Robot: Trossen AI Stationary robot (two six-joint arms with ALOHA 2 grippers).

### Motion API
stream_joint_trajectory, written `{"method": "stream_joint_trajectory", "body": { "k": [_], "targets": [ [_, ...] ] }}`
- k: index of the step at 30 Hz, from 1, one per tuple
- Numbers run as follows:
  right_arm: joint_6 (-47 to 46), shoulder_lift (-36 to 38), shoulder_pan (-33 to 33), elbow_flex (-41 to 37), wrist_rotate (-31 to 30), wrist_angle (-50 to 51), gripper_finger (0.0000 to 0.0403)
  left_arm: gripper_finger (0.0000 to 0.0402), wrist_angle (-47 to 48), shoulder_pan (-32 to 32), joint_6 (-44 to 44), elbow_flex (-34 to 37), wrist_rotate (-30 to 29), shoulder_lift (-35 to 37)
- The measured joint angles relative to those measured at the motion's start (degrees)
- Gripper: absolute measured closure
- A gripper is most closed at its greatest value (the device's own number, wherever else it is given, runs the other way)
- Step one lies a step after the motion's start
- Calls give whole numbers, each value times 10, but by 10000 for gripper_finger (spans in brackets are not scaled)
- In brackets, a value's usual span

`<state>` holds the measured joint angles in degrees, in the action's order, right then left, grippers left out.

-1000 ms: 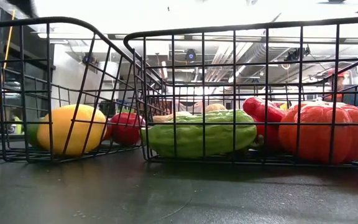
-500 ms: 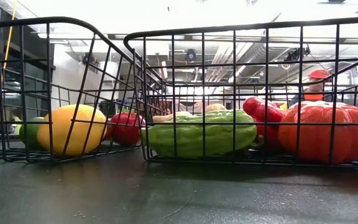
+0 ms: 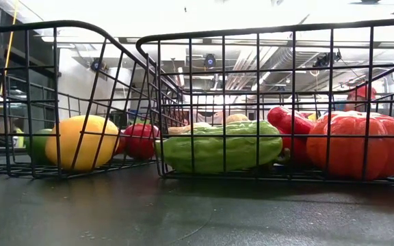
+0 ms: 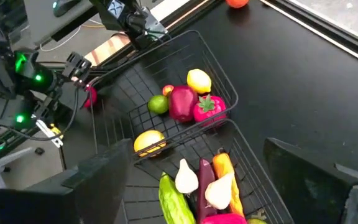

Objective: Sort produce into baskets
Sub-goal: Put the red tomato into the left wire basket

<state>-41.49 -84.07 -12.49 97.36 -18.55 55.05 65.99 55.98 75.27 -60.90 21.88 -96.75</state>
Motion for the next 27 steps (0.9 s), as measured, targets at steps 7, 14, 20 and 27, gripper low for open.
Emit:
{"method": "stream_joint_trajectory", "body": {
  "k": [7,14,20,27],
  "targets": [
    [1,0,0,0,1,0,49,74,-2,-1,-10,-3,7,-41],
    [-3,0,0,0,1,0,49,74,-7,-1,-7,-3,3,-62],
    [-6,0,0,0,1,0,49,73,-2,2,-39,-4,0,-101],
    [-7,0,0,0,1,0,49,73,-6,1,-74,0,-10,-135]
  ]
}}
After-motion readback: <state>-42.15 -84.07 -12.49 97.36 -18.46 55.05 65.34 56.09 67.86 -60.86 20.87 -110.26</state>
